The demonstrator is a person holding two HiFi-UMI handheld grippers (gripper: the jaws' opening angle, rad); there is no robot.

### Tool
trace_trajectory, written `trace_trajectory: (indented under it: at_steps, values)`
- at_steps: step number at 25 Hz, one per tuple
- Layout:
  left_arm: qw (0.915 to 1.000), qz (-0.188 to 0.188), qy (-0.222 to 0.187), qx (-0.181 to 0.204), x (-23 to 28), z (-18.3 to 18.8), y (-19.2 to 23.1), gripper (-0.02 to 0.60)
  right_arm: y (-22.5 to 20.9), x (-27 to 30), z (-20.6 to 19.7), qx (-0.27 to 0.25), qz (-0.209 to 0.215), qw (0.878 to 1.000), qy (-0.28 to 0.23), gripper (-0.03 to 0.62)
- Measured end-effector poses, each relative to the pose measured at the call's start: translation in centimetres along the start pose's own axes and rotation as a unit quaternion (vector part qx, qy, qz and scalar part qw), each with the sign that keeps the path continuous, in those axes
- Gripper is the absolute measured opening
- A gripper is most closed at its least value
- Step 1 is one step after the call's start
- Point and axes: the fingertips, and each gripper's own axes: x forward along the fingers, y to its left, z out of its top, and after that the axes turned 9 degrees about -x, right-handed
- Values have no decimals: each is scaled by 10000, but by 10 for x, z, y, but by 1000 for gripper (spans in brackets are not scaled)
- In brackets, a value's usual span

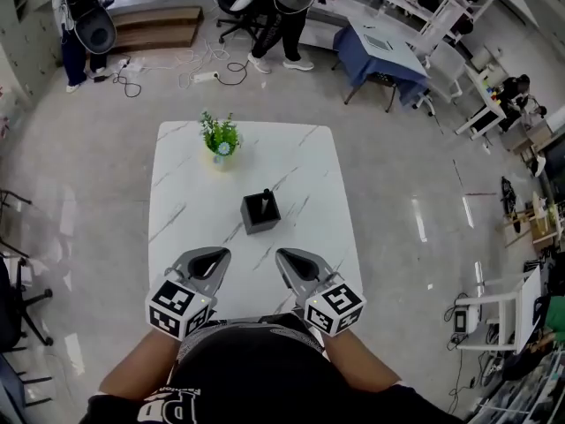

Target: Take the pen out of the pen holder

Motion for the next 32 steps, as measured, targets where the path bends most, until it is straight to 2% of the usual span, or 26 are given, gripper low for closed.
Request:
trace_trajectory:
  at_steps: [7, 12, 32]
  values:
    - [9993, 356, -121, -74, 7, 4, -7, 57, -11, 1, 5, -142, 418, 9990, -12, 0]
    - [9986, 494, -117, -114, 15, 5, -12, 57, -18, -2, 1, -138, 567, 9983, -6, 0]
    - [9984, 542, -128, 17, 28, 17, -28, 57, -35, -11, 3, -119, 540, 9984, -142, 0]
